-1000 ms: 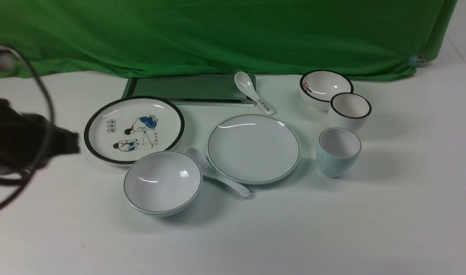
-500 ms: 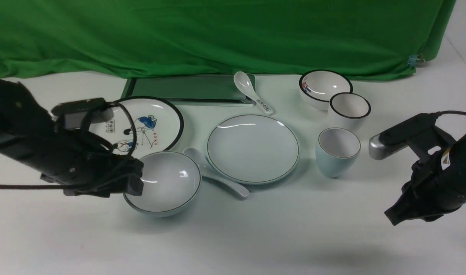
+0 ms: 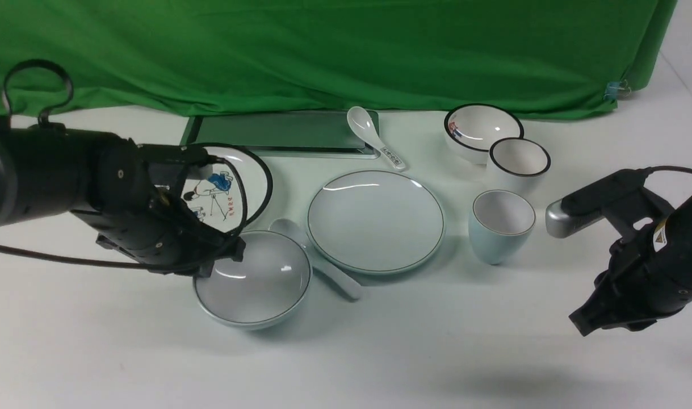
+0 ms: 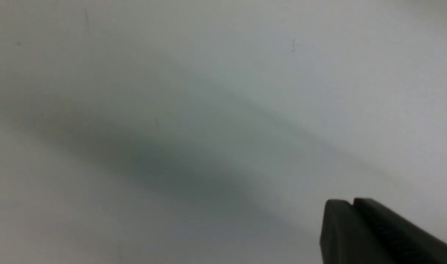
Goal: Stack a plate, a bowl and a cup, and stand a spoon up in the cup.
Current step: Use the left arm to grab a blue rice bowl, then use the left arm to put the blue rice bowl into the blue large plate in the middle
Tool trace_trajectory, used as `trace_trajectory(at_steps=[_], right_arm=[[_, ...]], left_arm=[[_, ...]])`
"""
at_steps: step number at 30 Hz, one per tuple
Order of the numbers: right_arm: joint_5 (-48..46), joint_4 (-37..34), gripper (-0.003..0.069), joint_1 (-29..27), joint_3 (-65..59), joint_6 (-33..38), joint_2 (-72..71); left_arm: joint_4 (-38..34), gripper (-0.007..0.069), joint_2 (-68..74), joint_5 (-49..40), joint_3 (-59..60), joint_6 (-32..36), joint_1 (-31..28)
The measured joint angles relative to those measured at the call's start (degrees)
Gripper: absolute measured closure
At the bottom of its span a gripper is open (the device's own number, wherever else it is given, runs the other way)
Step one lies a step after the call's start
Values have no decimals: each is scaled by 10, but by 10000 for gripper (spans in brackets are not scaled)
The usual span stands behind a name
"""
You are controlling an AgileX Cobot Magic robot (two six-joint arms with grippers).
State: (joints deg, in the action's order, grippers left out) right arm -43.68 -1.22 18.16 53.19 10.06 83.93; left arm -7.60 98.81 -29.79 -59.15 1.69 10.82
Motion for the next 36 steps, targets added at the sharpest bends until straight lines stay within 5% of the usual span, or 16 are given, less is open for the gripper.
trace_trajectory(at_steps=[7, 19, 22, 29, 33, 36], right_arm=[[5, 0, 587, 0, 0, 0, 0], [25, -1, 575, 0, 0, -16, 0], [37, -1, 531, 0, 0, -25, 1], [107, -2, 278, 0, 6, -79, 3], [111, -13, 245, -2, 40, -93, 18], [111, -23, 240, -7, 86, -101, 45]], left_arm=[[18, 637, -18, -71, -59, 7, 0], [-90, 637, 90, -37, -256, 140, 55], [-92, 637, 139, -38, -287, 142, 60], [-99, 629, 208, -37, -346, 147, 77], [-105, 592, 211, -35, -348, 149, 86], [-107, 493, 211, -34, -348, 151, 90]])
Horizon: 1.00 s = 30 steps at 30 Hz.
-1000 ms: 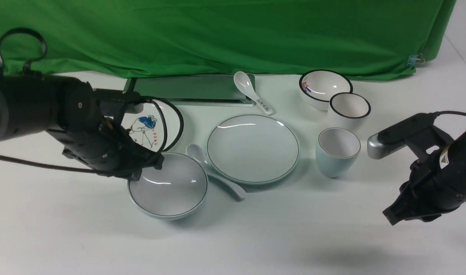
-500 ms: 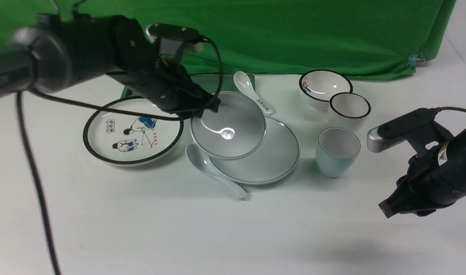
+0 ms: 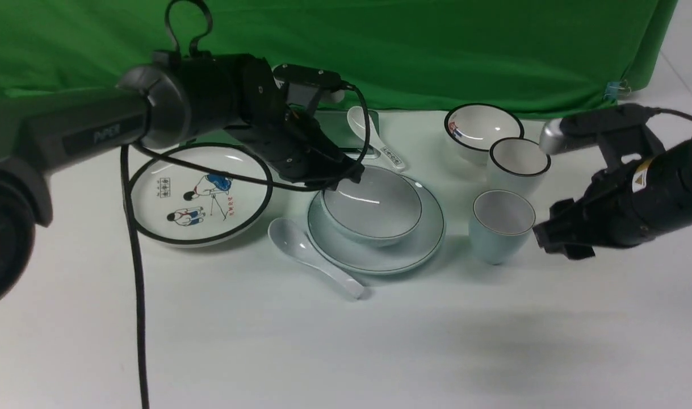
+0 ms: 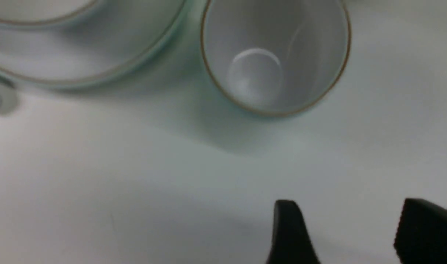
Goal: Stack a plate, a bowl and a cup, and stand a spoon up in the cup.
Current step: Use the left arm to put the blue rice bowl into the blue large plate in the middle, then use the right arm to grab a blue teacup
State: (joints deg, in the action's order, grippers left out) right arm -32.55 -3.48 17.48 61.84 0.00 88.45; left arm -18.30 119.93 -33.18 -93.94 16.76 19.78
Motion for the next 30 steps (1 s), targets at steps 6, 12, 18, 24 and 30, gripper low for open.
trace_trajectory(at_steps=[6, 12, 18, 24, 30], right_arm=[[-1, -26, 237, -1, 79, 9, 78], [0, -19, 237, -11, 142, 14, 138], [1, 12, 265, -14, 147, 16, 179], [-12, 14, 533, -9, 150, 48, 192], [-121, 5, 583, 8, 212, 72, 185]], left_arm=[[-1, 267, -6, -2, -2, -7, 2], [105, 206, -98, -58, -5, -96, 1], [142, 371, -253, -61, 52, -124, -7], [145, 566, -417, -8, 203, -140, -8], [158, 645, -553, -6, 337, -143, -8]])
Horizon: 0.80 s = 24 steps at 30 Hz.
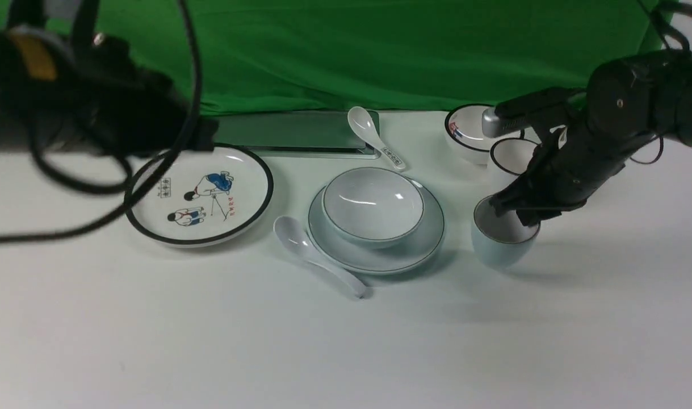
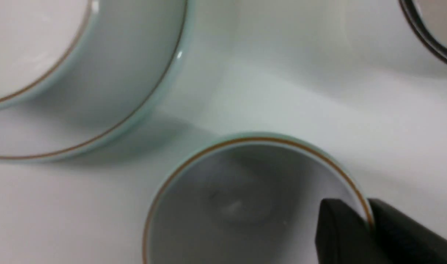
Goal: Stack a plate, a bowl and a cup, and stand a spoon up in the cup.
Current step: Use the right arm to grab a blue teacup, then use the right arm to put the blue teacup into the blue rice bowl in the middle
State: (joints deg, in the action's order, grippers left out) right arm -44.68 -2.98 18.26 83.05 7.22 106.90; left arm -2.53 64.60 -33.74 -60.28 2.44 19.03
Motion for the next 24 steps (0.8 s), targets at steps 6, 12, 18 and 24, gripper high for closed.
trace_trajectory(at_steps=[6, 12, 18, 24], right_arm=[[-47, -13, 583, 82, 161, 15, 29], [-38, -19, 583, 108, 279, 0, 136], [-65, -14, 583, 108, 342, -15, 208], [-101, -14, 580, 108, 353, -20, 219]], left_arm=[[35, 654, -144, -8, 161, -1, 0], [72, 654, -197, 20, 241, -4, 0], [71, 654, -202, 59, 251, -13, 0], [70, 654, -202, 62, 252, -19, 0]])
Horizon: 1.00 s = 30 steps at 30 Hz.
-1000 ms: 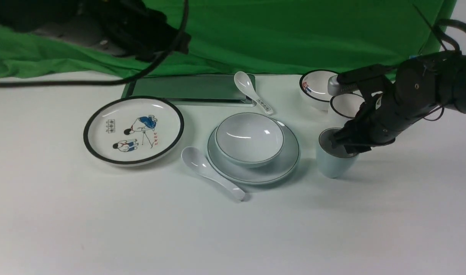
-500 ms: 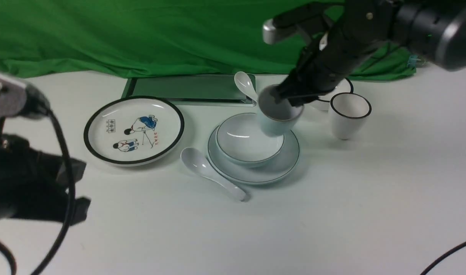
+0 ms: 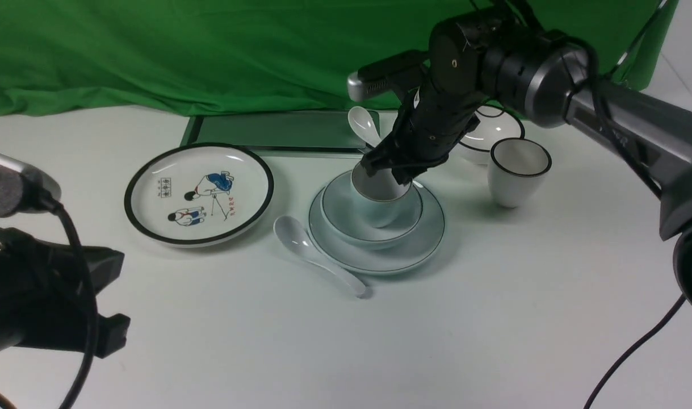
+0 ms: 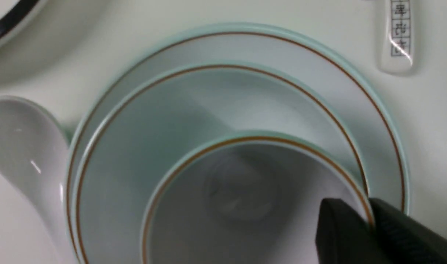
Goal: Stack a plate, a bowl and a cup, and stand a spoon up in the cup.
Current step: Use the right arm to put the blue teacup into the blue rice bowl in the middle, then use the right arm to grab a blue soup spoon
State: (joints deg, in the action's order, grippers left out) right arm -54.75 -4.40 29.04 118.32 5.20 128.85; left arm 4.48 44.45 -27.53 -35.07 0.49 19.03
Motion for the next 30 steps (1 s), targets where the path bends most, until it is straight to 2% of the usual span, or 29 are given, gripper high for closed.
trace_trajectory(at_steps=[5, 6, 7, 9, 10, 11, 14, 17, 19, 20, 21, 22, 23, 24, 25, 30], right_arm=[[-14, -1, 512, 0, 1, -1, 0], [-17, -1, 482, 0, 1, -1, 0], [-20, -1, 407, 0, 1, 1, 0], [-27, 0, 330, 0, 5, 4, 0], [-29, 0, 315, 0, 7, 4, 0], [-44, 0, 261, 0, 17, 6, 0], [-71, 0, 225, 1, 35, 6, -10], [-115, 3, 256, 14, 49, 13, -41], [-133, 4, 360, 40, 34, 22, -79], [-134, 4, 370, 43, 31, 22, -79], [-136, 4, 458, 65, -2, 27, -98], [-136, 4, 458, 68, -2, 28, -100], [-130, 2, 533, 95, -46, 37, -108], [-129, 2, 540, 98, -51, 40, -109], [-103, 1, 594, 123, -100, 56, -109], [-16, 8, 645, 154, -204, 82, -106]], left_arm=[[0, 654, 0, 1, 0, -5, 0], [0, 654, 0, 3, 0, -5, 0], [0, 654, 0, 4, 0, -5, 0], [0, 654, 0, 4, 0, -5, 0], [0, 654, 0, 4, 0, -5, 0], [0, 654, 0, 4, 0, -5, 0], [0, 654, 0, 4, 0, -5, 0], [0, 654, 0, 4, 0, -5, 0], [0, 654, 0, 4, 0, -5, 0], [0, 654, 0, 4, 0, -5, 0], [0, 654, 0, 4, 0, -5, 0], [0, 654, 0, 4, 0, -5, 0], [0, 654, 0, 4, 0, -5, 0], [0, 654, 0, 4, 0, -5, 0], [0, 654, 0, 4, 0, -5, 0], [-1, 654, 0, 4, 0, -5, 0]])
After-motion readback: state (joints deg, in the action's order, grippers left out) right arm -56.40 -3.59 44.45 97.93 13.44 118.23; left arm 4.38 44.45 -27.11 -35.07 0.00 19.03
